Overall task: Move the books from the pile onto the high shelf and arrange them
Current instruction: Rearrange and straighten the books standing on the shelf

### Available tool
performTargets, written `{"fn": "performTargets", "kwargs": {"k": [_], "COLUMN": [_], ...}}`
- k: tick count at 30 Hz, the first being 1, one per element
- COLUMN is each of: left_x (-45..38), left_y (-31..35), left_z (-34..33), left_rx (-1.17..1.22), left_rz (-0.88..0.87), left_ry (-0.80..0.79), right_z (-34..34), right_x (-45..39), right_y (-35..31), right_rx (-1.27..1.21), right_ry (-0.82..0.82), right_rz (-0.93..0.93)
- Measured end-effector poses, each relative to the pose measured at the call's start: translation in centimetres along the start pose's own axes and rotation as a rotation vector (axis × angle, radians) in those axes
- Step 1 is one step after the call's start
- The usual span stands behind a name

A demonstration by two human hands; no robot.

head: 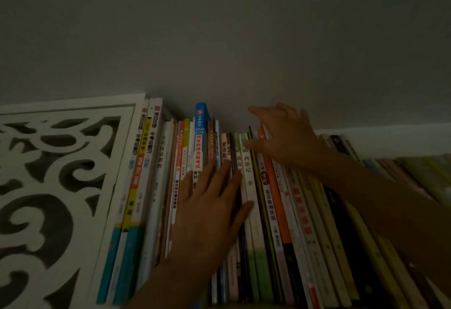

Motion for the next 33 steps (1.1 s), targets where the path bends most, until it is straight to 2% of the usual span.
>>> {"fn": "performTargets", "kwargs": {"k": [2,4,8,10,12,13,16,18,22,25,30,33], "left_x": [0.2,0.4,0.5,-0.1,-1.1,-1.9,-3.9,-4.5,-4.0,-4.0,-4.2,-4.0], "left_y": [0.0,0.0,0.2,0.0,-0.5,-0.9,-1.0,-0.1,2.7,3.9,6.2,7.0], "left_z": [-0.1,-0.1,0.1,0.9,1.7,2.0,2.5,2.2,1.5,1.3,0.6,0.2], "left_rx": [0.005,0.034,0.071,0.113,0.229,0.302,0.483,0.594,0.754,0.752,0.719,0.662], "left_rz": [0.0,-0.009,-0.004,-0.005,-0.005,0.011,0.118,0.194,0.217,0.2,0.184,0.24], "left_ry": [0.029,0.043,0.036,0.105,0.225,0.273,0.353,0.339,0.336,0.308,0.197,0.225], "right_z": [-0.2,-0.5,0.1,1.2,2.0,2.3,3.4,3.1,2.0,2.0,2.7,3.6], "right_x": [-0.6,-0.9,-0.8,-0.5,0.2,0.4,0.0,-0.1,-0.7,-1.1,-0.4,0.1], "right_y": [0.5,0.6,0.3,1.5,2.9,3.6,4.6,3.9,2.2,2.0,3.2,3.5], "right_rx": [0.006,0.054,0.136,-0.006,-0.265,-0.335,-0.414,-0.424,-0.477,-0.53,-0.769,-0.816], "right_ry": [-0.053,-0.04,-0.049,-0.199,-0.395,-0.432,-0.397,-0.399,-0.396,-0.315,-0.21,-0.146], "right_rz": [-0.077,-0.115,-0.067,-0.068,-0.085,-0.088,-0.085,-0.065,-0.014,-0.014,-0.055,-0.033]}}
Point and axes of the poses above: each hand's wrist, its own x-axis away from the middle knuckle, its own z-axis out of the back of the hand, y = z × x, the point moved 7 cm from there along -x, towards the middle knuckle, and after that the axes turned 15 degrees about -z, right-handed, at the moved point
